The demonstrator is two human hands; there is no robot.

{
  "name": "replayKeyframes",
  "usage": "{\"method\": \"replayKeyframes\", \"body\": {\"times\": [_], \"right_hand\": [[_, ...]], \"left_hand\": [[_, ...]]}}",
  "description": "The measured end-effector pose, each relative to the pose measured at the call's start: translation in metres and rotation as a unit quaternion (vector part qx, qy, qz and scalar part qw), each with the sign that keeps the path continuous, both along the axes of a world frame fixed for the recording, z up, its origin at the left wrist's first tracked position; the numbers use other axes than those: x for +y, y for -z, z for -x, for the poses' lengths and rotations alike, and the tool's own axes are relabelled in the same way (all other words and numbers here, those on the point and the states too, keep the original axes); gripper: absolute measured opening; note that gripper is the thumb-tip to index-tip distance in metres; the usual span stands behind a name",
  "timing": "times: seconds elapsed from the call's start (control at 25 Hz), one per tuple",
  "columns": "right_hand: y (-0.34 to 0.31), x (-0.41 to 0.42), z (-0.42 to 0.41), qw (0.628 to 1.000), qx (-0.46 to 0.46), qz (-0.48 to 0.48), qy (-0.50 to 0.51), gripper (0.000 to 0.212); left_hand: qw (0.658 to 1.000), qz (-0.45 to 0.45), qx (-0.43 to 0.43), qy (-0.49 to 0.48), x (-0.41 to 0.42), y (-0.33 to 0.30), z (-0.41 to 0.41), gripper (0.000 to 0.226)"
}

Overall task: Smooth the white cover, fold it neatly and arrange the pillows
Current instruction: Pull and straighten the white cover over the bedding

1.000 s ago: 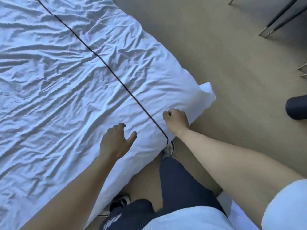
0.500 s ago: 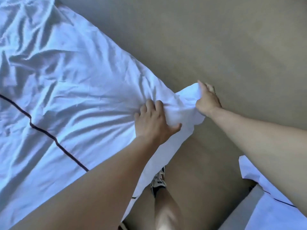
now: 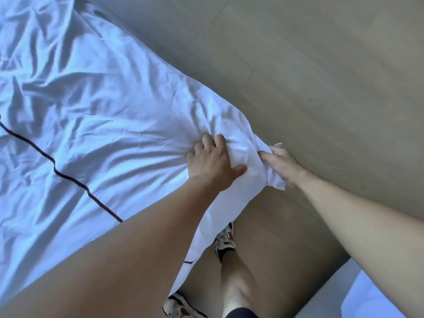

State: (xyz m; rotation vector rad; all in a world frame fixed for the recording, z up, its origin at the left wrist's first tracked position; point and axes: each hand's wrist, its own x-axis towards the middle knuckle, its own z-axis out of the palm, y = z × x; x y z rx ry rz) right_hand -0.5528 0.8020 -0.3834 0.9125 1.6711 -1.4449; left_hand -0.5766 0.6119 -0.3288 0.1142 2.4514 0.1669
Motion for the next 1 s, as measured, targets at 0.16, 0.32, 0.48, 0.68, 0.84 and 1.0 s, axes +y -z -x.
{"method": "replayKeyframes", "body": {"times": [0.16, 0.32, 0.48, 0.68, 0.84, 1.0], "right_hand": [[-0.016, -0.007, 0.0, 0.998, 0.002, -0.015, 0.056, 0.027], [-0.031, -0.013, 0.003, 0.976, 0.159, -0.143, -0.044, 0.082], [-0.063, -0.041, -0.015, 0.983, 0.088, -0.106, -0.125, 0.091], [-0.104, -0.101, -0.027, 0.965, 0.072, -0.103, -0.228, 0.075], [-0.16, -0.179, -0.061, 0.904, 0.117, -0.233, -0.34, 0.037], [-0.182, -0.256, -0.12, 0.858, 0.25, -0.25, -0.372, 0.044]], "left_hand": [[0.999, -0.038, -0.036, -0.005, -0.009, -0.011, 0.003, 0.078], [0.998, -0.061, -0.018, -0.02, -0.015, -0.016, -0.006, 0.061], [0.97, -0.181, -0.017, -0.164, -0.024, -0.028, -0.027, 0.034], [0.795, -0.332, -0.175, -0.476, -0.045, -0.072, -0.03, 0.077], [0.769, -0.325, -0.233, -0.499, -0.07, -0.104, -0.042, 0.075], [0.772, -0.288, -0.119, -0.554, -0.124, -0.112, -0.061, 0.012]]}}
